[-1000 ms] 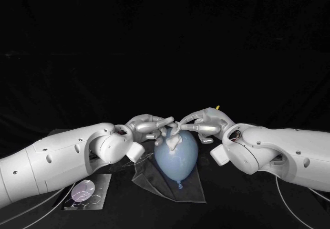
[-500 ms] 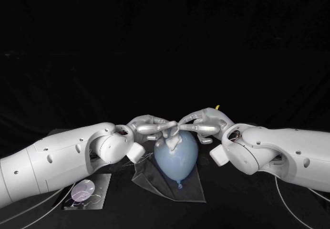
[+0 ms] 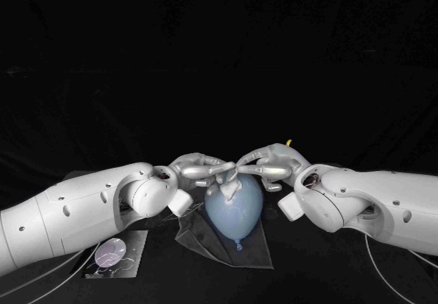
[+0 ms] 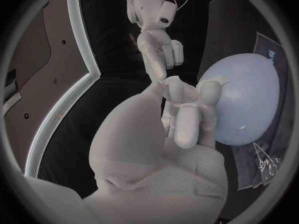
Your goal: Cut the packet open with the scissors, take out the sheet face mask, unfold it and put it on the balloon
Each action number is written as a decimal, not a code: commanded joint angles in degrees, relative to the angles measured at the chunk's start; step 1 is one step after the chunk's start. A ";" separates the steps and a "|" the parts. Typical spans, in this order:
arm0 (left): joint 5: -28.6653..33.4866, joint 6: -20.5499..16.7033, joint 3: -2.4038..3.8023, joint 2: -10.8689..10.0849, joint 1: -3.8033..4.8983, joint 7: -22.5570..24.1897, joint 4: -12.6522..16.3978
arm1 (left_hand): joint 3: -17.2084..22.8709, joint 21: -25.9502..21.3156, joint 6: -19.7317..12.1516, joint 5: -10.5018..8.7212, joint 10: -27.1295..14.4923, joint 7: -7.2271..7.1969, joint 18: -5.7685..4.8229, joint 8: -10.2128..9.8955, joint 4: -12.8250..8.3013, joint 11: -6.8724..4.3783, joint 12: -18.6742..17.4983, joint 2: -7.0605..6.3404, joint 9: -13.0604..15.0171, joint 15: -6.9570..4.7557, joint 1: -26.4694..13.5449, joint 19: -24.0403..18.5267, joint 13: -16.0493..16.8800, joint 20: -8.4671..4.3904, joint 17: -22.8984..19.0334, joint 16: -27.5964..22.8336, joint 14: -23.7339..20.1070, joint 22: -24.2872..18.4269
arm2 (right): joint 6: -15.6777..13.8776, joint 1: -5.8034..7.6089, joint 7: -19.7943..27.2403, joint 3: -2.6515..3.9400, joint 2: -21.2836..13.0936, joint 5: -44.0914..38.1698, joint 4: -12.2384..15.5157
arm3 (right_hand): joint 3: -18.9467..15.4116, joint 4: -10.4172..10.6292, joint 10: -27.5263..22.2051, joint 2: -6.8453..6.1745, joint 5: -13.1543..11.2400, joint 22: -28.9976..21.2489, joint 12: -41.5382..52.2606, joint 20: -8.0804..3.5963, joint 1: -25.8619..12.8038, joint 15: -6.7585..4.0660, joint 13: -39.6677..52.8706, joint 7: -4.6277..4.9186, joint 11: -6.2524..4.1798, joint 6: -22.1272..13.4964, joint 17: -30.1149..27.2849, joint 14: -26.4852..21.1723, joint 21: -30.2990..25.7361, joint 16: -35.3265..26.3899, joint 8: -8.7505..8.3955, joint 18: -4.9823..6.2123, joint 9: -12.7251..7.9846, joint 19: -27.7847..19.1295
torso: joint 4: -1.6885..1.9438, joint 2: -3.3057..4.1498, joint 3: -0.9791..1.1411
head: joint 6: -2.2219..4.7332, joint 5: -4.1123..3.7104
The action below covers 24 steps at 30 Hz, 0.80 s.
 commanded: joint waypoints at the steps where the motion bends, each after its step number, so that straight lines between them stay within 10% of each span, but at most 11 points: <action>1: -0.07 1.06 0.07 0.07 0.01 0.01 0.14 | 0.33 0.12 0.48 0.14 -0.60 -0.18 -0.57 -0.31 -0.26 -0.05 0.18 -0.21 -0.12 0.28 0.95 -0.25 0.06 0.09 0.11 0.34 0.11 -0.03 | 1.02 -0.04 0.55 0.02 0.01 -0.11 0.13 | 0.36 0.13 6.19 0.60 0.12 10.75 0.20 -0.36 0.13 -1.43 15.05 0.02 -0.37 0.27 15.10 7.27 -0.17 0.37 0.30 1.14 6.71 0.09 | -0.01 -0.01 0.00 | -0.02 0.00; 24: -0.61 1.26 0.07 0.23 -0.02 0.47 0.33 | 2.06 0.72 2.52 0.13 -0.25 -0.55 -0.65 -0.16 -1.68 -0.42 -0.04 -1.08 -0.41 -0.05 4.86 -0.11 -0.12 -0.18 1.49 0.73 0.54 0.74 | 1.41 -0.14 0.39 0.02 0.19 0.00 0.27 | 0.51 0.07 6.19 0.65 0.12 10.75 0.20 -0.36 -0.06 -1.43 15.05 0.01 -0.37 0.17 15.10 7.27 -0.17 0.37 0.45 1.14 6.97 0.09 | -0.04 -0.03 -0.02 | -0.15 0.18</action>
